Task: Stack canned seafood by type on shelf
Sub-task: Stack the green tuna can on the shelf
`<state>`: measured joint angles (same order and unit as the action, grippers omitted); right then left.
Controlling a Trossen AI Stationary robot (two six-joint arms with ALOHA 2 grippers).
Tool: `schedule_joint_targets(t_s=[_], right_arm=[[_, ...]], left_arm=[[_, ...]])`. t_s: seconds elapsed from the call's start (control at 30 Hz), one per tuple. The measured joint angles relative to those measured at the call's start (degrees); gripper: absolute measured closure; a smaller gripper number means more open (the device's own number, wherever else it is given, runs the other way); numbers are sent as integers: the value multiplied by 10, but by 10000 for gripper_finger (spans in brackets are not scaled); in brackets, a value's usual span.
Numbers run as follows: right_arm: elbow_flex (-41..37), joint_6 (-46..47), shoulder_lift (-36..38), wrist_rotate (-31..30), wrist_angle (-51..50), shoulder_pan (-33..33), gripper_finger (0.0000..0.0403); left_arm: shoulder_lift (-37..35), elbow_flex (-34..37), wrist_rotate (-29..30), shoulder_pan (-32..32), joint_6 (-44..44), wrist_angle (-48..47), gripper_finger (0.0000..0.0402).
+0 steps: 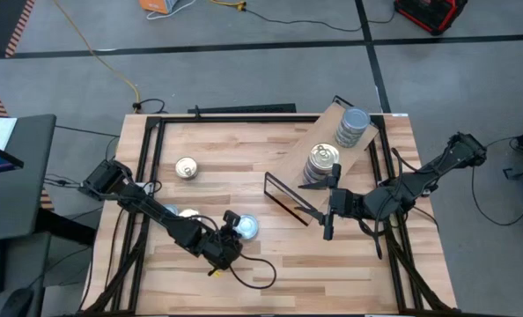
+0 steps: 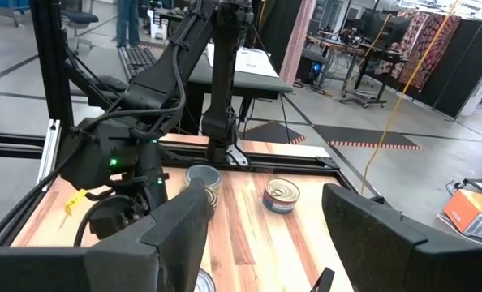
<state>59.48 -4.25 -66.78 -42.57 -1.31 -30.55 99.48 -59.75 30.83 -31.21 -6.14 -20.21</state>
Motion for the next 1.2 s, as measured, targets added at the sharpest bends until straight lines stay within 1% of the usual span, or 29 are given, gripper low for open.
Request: schedule_joint_targets(t_s=[0.17, 0.33, 0.4, 0.47, 0.57, 0.67, 0.77, 0.87, 0.97, 1.07, 1.2], right_arm=[[0, 0, 0, 0, 0, 0, 131], [0, 0, 0, 0, -1, 0, 131], [0, 1, 0, 0, -2, 0, 131], [0, 4, 0, 0, -5, 0, 131], [0, 15, 0, 0, -15, 4, 131], [0, 19, 0, 0, -17, 8, 131], [0, 19, 0, 0, -17, 9, 131], [0, 19, 0, 0, -15, 9, 131], [0, 19, 0, 0, -15, 9, 131], [0, 18, 0, 0, -15, 9, 131], [0, 18, 0, 0, -15, 9, 131]], left_arm=[[0, 0, 4, 0, -13, -4, 398], [0, 0, 1, 0, -2, -4, 385], [0, 0, -13, 0, 2, -5, 367], [0, 0, -34, 0, 6, -5, 340], [0, 0, -35, 0, 6, -7, 287], [0, 0, -35, 1, -17, -15, 242], [0, 14, -25, 5, -42, 3, 226], [0, 43, -13, 7, -71, 39, 231], [0, 68, 15, 5, -99, 76, 252], [0, 82, 45, 0, -112, 93, 291], [-2, 92, 52, -2, -100, 96, 361]])
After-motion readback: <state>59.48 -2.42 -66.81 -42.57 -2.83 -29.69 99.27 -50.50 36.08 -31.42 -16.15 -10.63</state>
